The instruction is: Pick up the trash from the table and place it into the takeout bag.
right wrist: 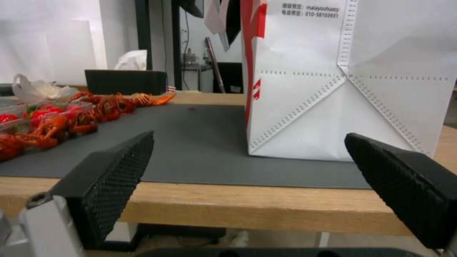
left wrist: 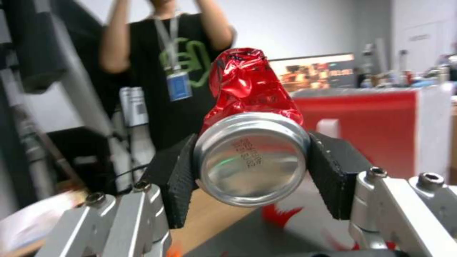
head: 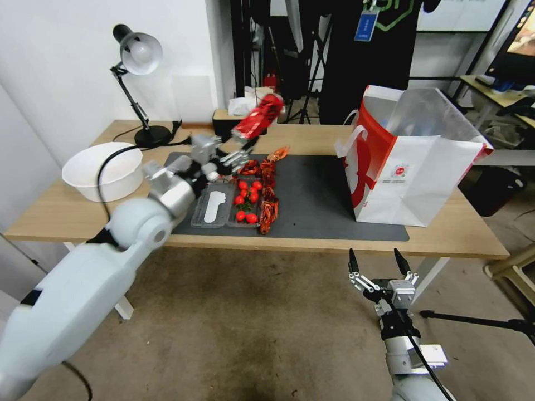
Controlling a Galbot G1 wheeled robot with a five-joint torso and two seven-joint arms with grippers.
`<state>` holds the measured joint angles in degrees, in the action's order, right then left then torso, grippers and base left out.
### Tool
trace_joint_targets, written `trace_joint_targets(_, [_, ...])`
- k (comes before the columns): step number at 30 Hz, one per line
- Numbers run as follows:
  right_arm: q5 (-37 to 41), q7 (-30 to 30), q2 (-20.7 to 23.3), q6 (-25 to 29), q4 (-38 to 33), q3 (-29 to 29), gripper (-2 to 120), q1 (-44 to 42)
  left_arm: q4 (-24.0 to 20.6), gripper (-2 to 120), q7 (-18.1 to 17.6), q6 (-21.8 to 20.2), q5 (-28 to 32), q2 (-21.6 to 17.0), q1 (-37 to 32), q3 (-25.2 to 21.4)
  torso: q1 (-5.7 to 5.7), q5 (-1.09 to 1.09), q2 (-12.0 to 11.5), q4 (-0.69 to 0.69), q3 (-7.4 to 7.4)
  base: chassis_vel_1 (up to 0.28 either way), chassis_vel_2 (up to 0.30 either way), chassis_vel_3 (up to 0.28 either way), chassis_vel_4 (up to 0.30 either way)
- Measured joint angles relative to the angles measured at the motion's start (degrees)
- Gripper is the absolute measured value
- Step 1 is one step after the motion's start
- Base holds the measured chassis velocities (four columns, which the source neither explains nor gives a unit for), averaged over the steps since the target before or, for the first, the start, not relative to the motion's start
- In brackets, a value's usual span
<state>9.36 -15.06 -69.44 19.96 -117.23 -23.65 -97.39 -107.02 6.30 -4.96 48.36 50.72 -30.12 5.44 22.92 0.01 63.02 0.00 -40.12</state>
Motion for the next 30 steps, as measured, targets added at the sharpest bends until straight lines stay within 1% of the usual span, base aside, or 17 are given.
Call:
trace_joint_targets(2, [-0.07, -0.03, 0.00, -0.03, -0.05, -0.07, 100, 0.01, 1.62, 52, -0.27, -0.05, 1.20, 1.81, 4.36, 3.27, 0.00, 0.00, 0.00, 0.00, 0.00, 0.000, 0.000, 0.000, 0.000])
trace_joint_targets(3, [-0.07, -0.03, 0.00, -0.03, -0.05, -0.07, 100, 0.01, 1.62, 52, -0.27, -0.05, 1.20, 1.81, 4.36, 3.27, 0.00, 0.00, 0.00, 0.00, 0.00, 0.000, 0.000, 0.000, 0.000])
trace_joint_targets(4, [-0.10, -0.03, -0.01, -0.06, -0.07, -0.09, 100, 0.04, 2.56, 52, -0.40, -0.06, 1.89, 2.81, 6.60, 4.81, 0.00, -0.01, 0.00, -0.03, 0.00, 0.000, 0.000, 0.000, 0.000])
trace_joint_targets(6, [-0.13, -0.07, -0.01, -0.16, -0.07, -0.12, 100, 0.19, 4.96, 52, -0.67, -0.23, 3.68, 5.18, 11.26, 8.26, 0.00, 0.02, 0.00, 0.01, 0.01, 0.000, 0.000, 0.000, 0.000])
trace_joint_targets(7, [-0.13, -0.07, -0.01, -0.16, -0.07, -0.12, 100, 0.19, 4.96, 52, -0.67, -0.23, 3.68, 5.18, 11.26, 8.26, 0.00, 0.02, 0.00, 0.01, 0.01, 0.000, 0.000, 0.000, 0.000])
trace_joint_targets(10, [-0.15, -0.10, 0.11, -0.25, 0.21, -0.13, 100, 0.65, 9.11, 52, -1.25, -0.41, 5.75, 8.84, 17.69, 13.35, 0.00, 0.02, 0.00, 0.00, 0.01, 0.000, 0.000, 0.000, 0.000])
trace_joint_targets(11, [-0.15, -0.10, 0.11, -0.25, 0.21, -0.13, 100, 0.65, 9.11, 52, -1.25, -0.41, 5.75, 8.84, 17.69, 13.35, 0.00, 0.02, 0.00, 0.00, 0.01, 0.000, 0.000, 0.000, 0.000])
trace_joint_targets(13, [-0.16, -0.14, 0.21, -0.37, 0.34, -0.13, 100, 1.00, 12.14, 52, -1.44, -0.45, 6.53, 11.54, 21.69, 16.32, 0.00, 0.01, 0.00, 0.00, 0.00, 0.000, 0.000, 0.000, 0.000])
trace_joint_targets(14, [-0.16, -0.14, 0.21, -0.37, 0.34, -0.13, 100, 1.00, 12.14, 52, -1.44, -0.45, 6.53, 11.54, 21.69, 16.32, 0.00, 0.01, 0.00, 0.00, 0.00, 0.000, 0.000, 0.000, 0.000])
trace_joint_targets(17, [-0.16, -0.19, 0.27, -0.42, 0.40, -0.11, 100, 1.26, 15.84, 52, -1.48, -0.46, 7.36, 15.17, 25.54, 19.37, 0.00, 0.00, 0.00, 0.00, 0.00, 0.000, 0.000, 0.000, 0.000])
trace_joint_targets(18, [-0.16, -0.19, 0.27, -0.42, 0.40, -0.11, 100, 1.26, 15.84, 52, -1.48, -0.46, 7.36, 15.17, 25.54, 19.37, 0.00, 0.00, 0.00, 0.00, 0.00, 0.000, 0.000, 0.000, 0.000])
trace_joint_targets(20, [-0.16, -0.23, 0.32, -0.44, 0.41, -0.13, 100, 1.33, 18.29, 52, -1.43, -0.42, 7.67, 17.64, 27.60, 21.17, 0.00, 0.01, 0.01, 0.00, 0.00, 0.000, 0.000, 0.000, 0.000])
trace_joint_targets(21, [-0.16, -0.23, 0.32, -0.44, 0.41, -0.13, 100, 1.33, 18.29, 52, -1.43, -0.42, 7.67, 17.64, 27.60, 21.17, 0.00, 0.01, 0.01, 0.00, 0.00, 0.000, 0.000, 0.000, 0.000])
trace_joint_targets(24, [-0.16, -0.32, 0.28, -0.44, 0.35, -0.29, 100, 1.33, 21.02, 52, -1.29, -0.19, 8.21, 21.11, 29.86, 23.51, 0.00, 0.00, 0.01, 0.00, 0.01, 0.000, 0.000, 0.000, 0.000])
trace_joint_targets(25, [-0.16, -0.32, 0.28, -0.44, 0.35, -0.29, 100, 1.33, 21.02, 52, -1.29, -0.19, 8.21, 21.11, 29.86, 23.51, 0.00, 0.00, 0.01, 0.00, 0.01, 0.000, 0.000, 0.000, 0.000])
trace_joint_targets(28, [-0.15, -0.43, -0.03, -0.41, 0.27, -0.51, 100, 1.24, 23.48, 52, -1.01, 0.05, 8.83, 24.32, 31.05, 25.14, 0.00, 0.00, 0.01, 0.00, 0.01, 0.000, 0.000, 0.000, 0.000])
trace_joint_targets(30, [-0.15, -0.48, -0.13, -0.38, 0.25, -0.63, 100, 1.23, 24.62, 52, -0.60, 0.22, 8.87, 25.42, 31.39, 25.70, 0.00, 0.01, 0.01, 0.00, 0.01, 0.000, 0.000, 0.000, 0.000])
